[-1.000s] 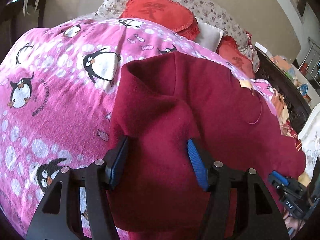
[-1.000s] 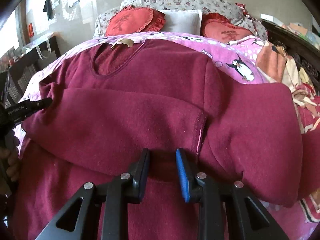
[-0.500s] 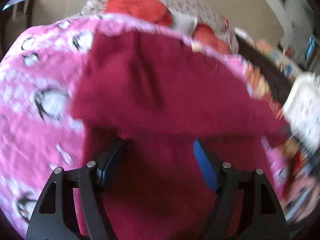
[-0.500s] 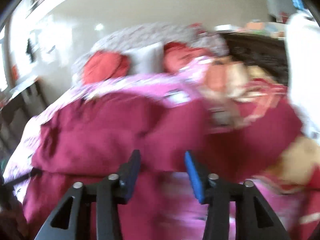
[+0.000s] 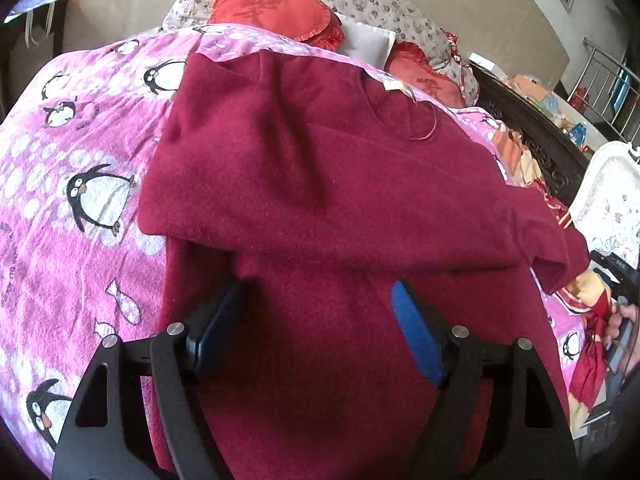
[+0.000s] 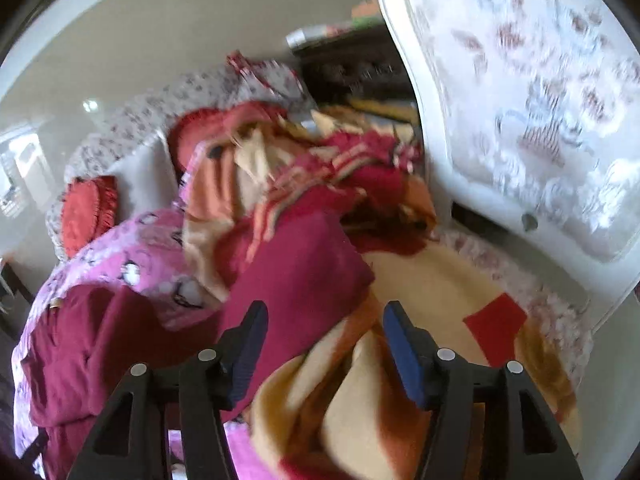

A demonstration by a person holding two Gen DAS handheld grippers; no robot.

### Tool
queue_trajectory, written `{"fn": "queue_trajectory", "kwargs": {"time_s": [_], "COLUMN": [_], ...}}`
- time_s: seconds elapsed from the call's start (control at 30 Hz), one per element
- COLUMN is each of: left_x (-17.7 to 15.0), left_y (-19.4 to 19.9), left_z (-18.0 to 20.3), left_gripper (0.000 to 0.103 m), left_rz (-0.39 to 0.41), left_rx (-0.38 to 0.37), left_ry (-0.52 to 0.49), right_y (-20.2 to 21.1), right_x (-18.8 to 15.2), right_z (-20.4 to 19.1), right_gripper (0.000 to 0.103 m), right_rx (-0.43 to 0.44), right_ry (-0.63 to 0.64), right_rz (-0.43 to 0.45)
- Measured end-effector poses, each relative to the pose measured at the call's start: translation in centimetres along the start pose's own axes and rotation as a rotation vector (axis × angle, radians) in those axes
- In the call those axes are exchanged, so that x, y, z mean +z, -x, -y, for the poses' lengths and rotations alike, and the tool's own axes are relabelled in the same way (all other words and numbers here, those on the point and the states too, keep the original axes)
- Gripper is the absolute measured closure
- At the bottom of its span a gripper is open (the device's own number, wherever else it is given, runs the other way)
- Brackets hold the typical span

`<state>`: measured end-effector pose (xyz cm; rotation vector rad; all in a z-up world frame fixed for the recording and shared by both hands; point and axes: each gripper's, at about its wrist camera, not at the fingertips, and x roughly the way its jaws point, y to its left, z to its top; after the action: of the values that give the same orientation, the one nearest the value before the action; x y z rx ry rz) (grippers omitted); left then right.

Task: Fold small clothes
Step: 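Grasp the other sleeve with the right gripper and lift it, then fold the held sleeve across the sweater body with the right gripper, release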

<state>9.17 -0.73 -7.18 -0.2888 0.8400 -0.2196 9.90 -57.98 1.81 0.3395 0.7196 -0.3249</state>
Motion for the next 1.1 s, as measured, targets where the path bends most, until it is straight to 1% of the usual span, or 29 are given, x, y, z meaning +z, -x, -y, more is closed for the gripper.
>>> {"fn": "queue_trajectory", "kwargs": {"time_s": [0.07, 0.13, 0.2, 0.27, 0.3, 0.33, 0.43, 0.53, 0.63, 0.73, 0.8, 0.87, 0.93, 0.97, 1.0, 1.1], "left_x": [0.0, -0.1, -0.1, -0.1, -0.1, -0.1, -0.1, -0.1, -0.1, -0.3, -1.0, -1.9, -2.6, -2.6, -2.4, -2.3], "left_y": [0.0, 0.0, 0.0, -0.1, 0.0, 0.0, 0.0, 0.0, 0.1, 1.4, 3.5, 4.4, 3.9, 3.6, 3.7, 3.4], "left_z": [-0.1, -0.2, -0.1, -0.2, -0.2, -0.1, -0.2, -0.3, -0.5, -0.5, -0.6, -0.9, -1.7, -2.2, -2.4, -2.2], "left_gripper": [0.025, 0.025, 0.025, 0.025, 0.025, 0.025, 0.025, 0.025, 0.025, 0.025, 0.025, 0.025, 0.025, 0.025, 0.025, 0.025], "left_rz": [0.0, -0.001, -0.001, -0.001, 0.0, 0.0, 0.0, 0.001, 0.0, -0.015, 0.03, 0.064, 0.054, 0.035, 0.05, 0.043], "left_rx": [0.003, 0.004, 0.003, 0.002, 0.003, 0.003, 0.002, -0.006, -0.021, -0.004, -0.002, 0.017, 0.025, 0.009, -0.002, 0.005], "left_ry": [-0.002, -0.003, -0.003, -0.002, -0.002, -0.003, -0.002, 0.004, 0.018, 0.013, 0.005, -0.005, 0.019, 0.051, 0.065, 0.059], "right_y": [-0.7, -1.4, -1.8, -1.2, -0.6, 0.1, 1.9, 3.9, 5.1, 6.1, 6.9, 7.6, 8.1, 8.2, 8.2, 7.7], "right_x": [0.5, 0.8, 1.0, 1.2, 1.4, 1.6, 2.0, 2.4, 2.2, 1.6, 0.9, 0.1, -0.7, -1.1, -1.7, -4.0], "right_z": [0.4, 1.0, 1.6, 1.7, 1.3, 0.7, -1.0, -4.1, -8.0, -13.5, -17.5, -21.0, -25.1, -26.9, -29.3, -36.1], "right_gripper": [0.045, 0.046, 0.062, 0.091, 0.096, 0.096, 0.097, 0.097, 0.097, 0.097, 0.097, 0.097, 0.097, 0.097, 0.097, 0.097], "right_rx": [0.009, 0.039, 0.057, 0.087, 0.096, 0.089, 0.109, 0.172, 0.26, 0.37, 0.45, 0.513, 0.588, 0.619, 0.661, 0.733], "right_ry": [0.01, 0.001, -0.013, 0.004, 0.041, 0.074, 0.14, 0.169, 0.184, 0.219, 0.251, 0.274, 0.285, 0.288, 0.294, 0.359], "right_rz": [0.015, 0.004, -0.011, 0.012, 0.032, 0.052, 0.095, 0.135, 0.157, 0.159, 0.163, 0.167, 0.161, 0.154, 0.141, 0.1]}}
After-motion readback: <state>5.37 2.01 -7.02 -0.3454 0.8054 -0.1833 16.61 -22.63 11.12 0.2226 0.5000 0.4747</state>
